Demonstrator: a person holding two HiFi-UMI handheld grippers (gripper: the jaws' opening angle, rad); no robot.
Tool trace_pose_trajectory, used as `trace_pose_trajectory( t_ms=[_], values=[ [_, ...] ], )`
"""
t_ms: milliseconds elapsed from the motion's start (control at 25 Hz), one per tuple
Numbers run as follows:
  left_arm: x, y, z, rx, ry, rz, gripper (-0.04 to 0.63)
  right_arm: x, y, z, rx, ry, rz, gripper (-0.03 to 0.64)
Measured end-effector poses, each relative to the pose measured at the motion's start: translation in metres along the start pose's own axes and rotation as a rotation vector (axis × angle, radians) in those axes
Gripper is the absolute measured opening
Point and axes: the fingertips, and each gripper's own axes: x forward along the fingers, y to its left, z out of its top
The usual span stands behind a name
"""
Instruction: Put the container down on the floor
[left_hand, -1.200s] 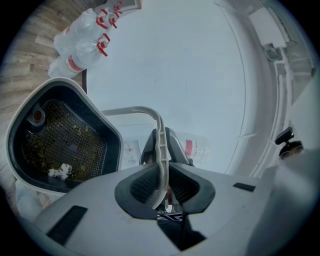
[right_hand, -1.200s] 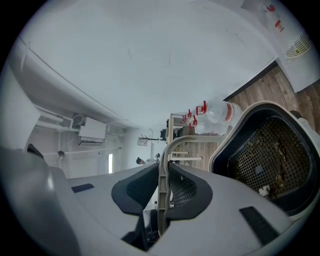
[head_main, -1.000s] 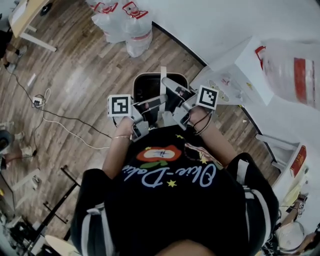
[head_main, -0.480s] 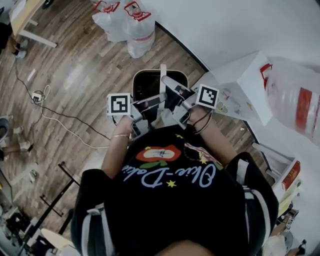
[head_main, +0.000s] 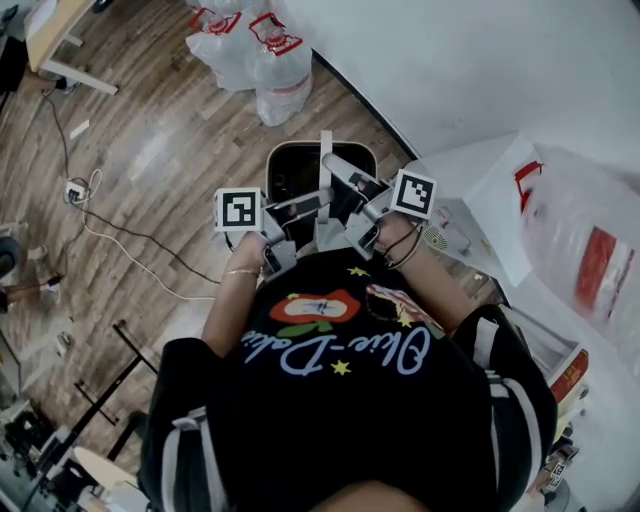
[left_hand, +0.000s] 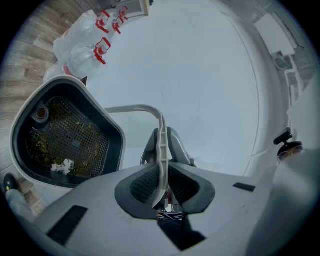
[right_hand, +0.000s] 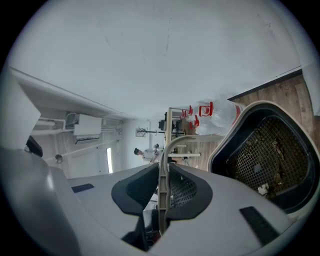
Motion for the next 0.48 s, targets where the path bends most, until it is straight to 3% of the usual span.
trace_pose_trajectory(
  t_ms=[480],
  values=[
    [0.047, 0.004, 0.031, -0.025, -0.043, 0.010, 0.055, 0.001, -0.011, 0.055, -0.002, 0.046, -0.010, 0.057]
  ],
)
